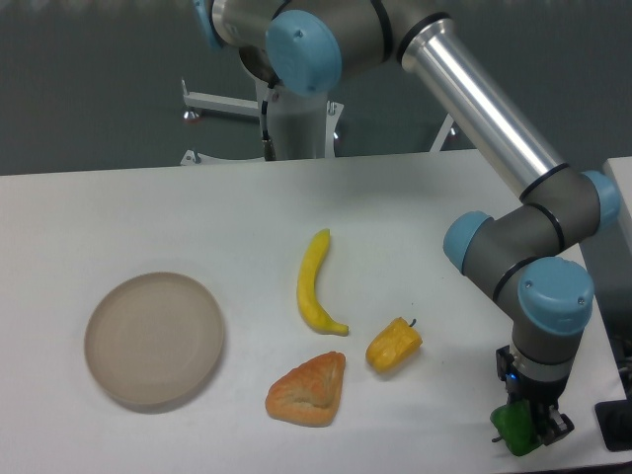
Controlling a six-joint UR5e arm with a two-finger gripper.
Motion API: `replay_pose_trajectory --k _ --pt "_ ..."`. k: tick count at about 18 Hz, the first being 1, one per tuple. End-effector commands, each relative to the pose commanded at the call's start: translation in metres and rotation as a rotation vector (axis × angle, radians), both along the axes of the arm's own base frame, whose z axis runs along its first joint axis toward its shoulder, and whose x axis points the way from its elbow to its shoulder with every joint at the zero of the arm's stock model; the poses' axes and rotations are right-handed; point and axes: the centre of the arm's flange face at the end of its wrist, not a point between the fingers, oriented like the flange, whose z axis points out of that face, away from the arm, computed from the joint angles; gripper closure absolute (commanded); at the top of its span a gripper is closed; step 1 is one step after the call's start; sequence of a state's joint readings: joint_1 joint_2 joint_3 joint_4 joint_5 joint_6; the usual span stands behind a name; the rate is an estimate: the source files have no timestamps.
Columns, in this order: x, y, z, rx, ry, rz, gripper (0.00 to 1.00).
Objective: Place the green pepper on the plate
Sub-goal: 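Lift the green pepper in the gripper off the table, then carry the green pepper past the banana over to the beige plate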
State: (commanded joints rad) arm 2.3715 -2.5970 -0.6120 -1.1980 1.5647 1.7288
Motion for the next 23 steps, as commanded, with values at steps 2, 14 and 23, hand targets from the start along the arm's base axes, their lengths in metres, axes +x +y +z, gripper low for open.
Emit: replay_pose_trajectory --k 2,14,23 --pt "0.002 0.000 0.003 0.003 -0.003 0.005 0.66" --pt "0.088 -0.008 0.061 0.060 -0.129 0.159 0.65" --pt "0.238 -0.035 0.122 0.091 -0.304 0.411 0.66"
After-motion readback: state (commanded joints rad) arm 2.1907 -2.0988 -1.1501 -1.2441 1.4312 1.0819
